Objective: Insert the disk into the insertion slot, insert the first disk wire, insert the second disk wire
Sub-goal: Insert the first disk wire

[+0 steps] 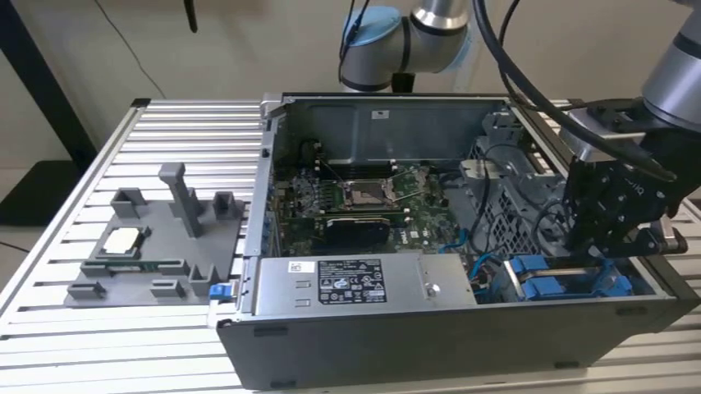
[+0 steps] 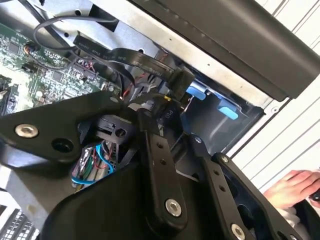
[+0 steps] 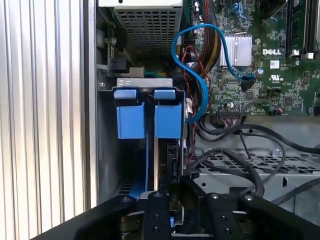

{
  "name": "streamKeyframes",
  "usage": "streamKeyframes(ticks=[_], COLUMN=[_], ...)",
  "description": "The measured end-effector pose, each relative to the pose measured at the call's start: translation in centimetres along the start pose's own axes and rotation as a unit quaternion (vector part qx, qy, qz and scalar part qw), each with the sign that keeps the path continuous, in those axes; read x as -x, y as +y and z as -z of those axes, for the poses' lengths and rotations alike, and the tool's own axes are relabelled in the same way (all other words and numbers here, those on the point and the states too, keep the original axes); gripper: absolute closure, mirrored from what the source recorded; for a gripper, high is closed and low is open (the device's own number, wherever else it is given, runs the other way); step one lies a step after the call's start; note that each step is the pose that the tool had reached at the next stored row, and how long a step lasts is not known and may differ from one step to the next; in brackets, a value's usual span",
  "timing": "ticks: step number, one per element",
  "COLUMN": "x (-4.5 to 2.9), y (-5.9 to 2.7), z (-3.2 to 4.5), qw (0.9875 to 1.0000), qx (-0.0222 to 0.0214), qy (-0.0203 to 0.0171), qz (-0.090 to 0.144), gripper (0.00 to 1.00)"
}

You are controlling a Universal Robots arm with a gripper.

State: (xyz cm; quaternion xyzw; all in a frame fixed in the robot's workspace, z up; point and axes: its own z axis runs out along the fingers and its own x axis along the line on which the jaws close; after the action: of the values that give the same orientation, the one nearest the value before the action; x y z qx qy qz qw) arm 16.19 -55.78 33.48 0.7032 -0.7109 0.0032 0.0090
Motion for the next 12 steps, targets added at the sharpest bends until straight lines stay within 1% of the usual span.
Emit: streamKeyframes(ticks=[12], x=[-0.03], y=[0.01], z=[1.8], qw=[1.0], qx=[0.0], qy=[0.0], qz=[0.0], gripper=[0.73])
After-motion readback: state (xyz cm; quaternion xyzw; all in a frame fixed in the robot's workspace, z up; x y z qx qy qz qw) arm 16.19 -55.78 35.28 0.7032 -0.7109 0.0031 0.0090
